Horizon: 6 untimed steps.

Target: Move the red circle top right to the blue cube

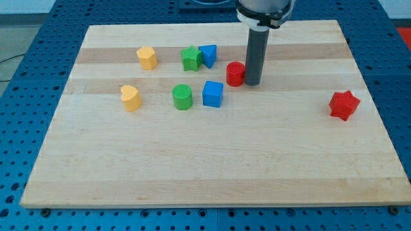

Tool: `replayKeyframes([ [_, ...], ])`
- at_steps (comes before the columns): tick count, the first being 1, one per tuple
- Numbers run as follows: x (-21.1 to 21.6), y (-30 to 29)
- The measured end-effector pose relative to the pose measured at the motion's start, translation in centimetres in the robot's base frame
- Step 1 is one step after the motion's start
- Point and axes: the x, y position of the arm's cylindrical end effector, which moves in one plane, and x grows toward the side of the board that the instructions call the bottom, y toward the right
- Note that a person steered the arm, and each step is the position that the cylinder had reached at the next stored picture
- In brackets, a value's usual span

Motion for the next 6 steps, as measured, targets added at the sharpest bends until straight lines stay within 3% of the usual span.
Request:
replayKeyframes([
  [1,-2.7,0.0],
  [3,-0.7,1.3],
  [6,0.6,-2.7],
])
